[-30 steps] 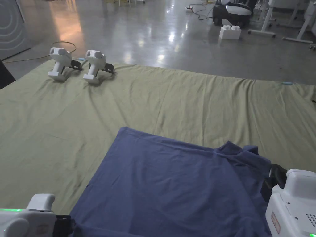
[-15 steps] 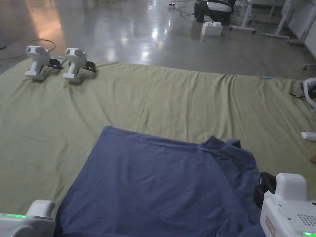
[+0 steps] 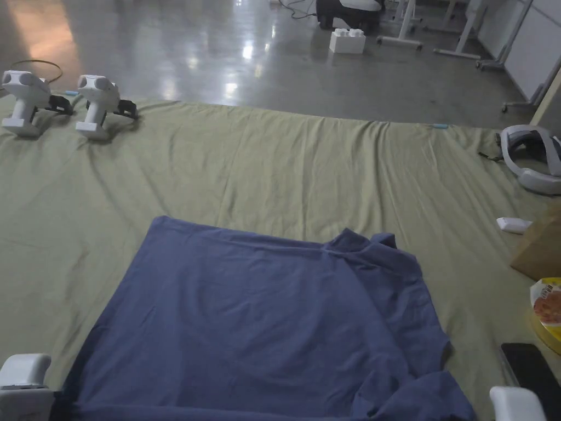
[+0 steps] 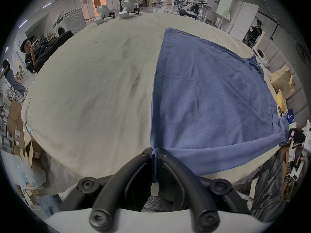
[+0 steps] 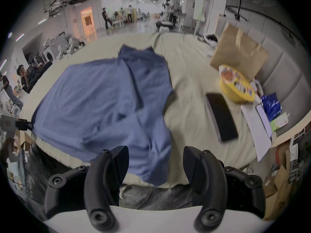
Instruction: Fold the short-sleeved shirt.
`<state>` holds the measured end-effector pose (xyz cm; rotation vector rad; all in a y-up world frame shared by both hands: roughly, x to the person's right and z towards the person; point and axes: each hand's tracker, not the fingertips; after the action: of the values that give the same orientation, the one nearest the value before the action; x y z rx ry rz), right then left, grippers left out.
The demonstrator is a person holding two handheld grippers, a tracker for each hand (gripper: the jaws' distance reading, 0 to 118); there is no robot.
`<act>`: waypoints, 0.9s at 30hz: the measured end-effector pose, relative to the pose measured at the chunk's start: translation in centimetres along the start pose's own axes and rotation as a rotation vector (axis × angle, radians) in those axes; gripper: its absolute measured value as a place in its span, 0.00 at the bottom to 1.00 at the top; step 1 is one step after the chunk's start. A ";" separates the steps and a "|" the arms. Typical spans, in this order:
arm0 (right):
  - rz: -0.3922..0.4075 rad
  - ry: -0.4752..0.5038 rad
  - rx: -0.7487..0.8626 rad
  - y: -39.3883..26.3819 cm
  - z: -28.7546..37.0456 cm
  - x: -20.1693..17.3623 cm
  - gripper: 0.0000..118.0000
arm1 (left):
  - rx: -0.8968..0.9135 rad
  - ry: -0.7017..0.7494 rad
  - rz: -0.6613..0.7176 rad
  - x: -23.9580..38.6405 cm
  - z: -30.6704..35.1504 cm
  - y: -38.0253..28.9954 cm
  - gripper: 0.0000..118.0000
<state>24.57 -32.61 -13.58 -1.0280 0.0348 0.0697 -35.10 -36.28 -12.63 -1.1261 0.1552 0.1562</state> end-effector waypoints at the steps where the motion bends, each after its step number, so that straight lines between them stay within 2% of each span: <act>1: 0.000 0.004 -0.019 -0.4 -0.9 -0.1 0.63 | -0.002 0.000 0.002 0.0 -0.1 0.1 0.07; 4: -0.008 0.014 -0.066 -0.9 -3.1 -0.4 0.62 | -0.004 -0.002 0.005 -0.2 -0.2 0.1 0.07; 6: -0.008 0.021 -0.093 -1.2 -4.3 -0.7 0.55 | -0.004 -0.004 0.004 -0.2 -0.2 0.2 0.07; 7: -0.015 0.043 -0.098 -1.3 -4.5 -0.8 0.48 | -0.003 -0.005 0.006 -0.3 -0.2 0.2 0.07; 8: -0.023 0.076 -0.086 -1.5 -4.5 -1.0 0.30 | -0.001 -0.007 0.008 -0.3 -0.1 0.2 0.07; 9: -0.019 0.114 -0.075 -1.6 -4.6 -1.2 0.18 | -0.001 -0.009 0.011 -0.3 -0.1 0.3 0.07; 11: 0.035 0.045 -0.079 -1.8 -4.4 -2.3 0.14 | 0.004 -0.012 0.016 0.3 0.7 -0.1 0.07; 12: 0.071 0.052 -0.077 -1.7 -4.3 -2.5 0.13 | 0.005 -0.013 0.021 0.4 0.8 -0.1 0.07; 15: 0.069 0.047 -0.097 -1.4 -3.7 -2.2 0.12 | 0.014 -0.018 0.031 0.4 1.2 -0.3 0.07; 18: 0.149 -0.013 -0.113 -1.3 -2.6 -2.2 0.11 | 0.026 -0.027 0.039 0.6 2.0 -0.5 0.07; 27: 0.122 -0.025 -0.061 0.3 0.2 -2.1 0.11 | 0.079 -0.069 0.071 0.7 4.5 -0.2 0.07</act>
<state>22.42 -32.39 -13.56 -1.0853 0.0725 0.1957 -34.20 -32.31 -10.69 -1.0358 0.1382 0.2498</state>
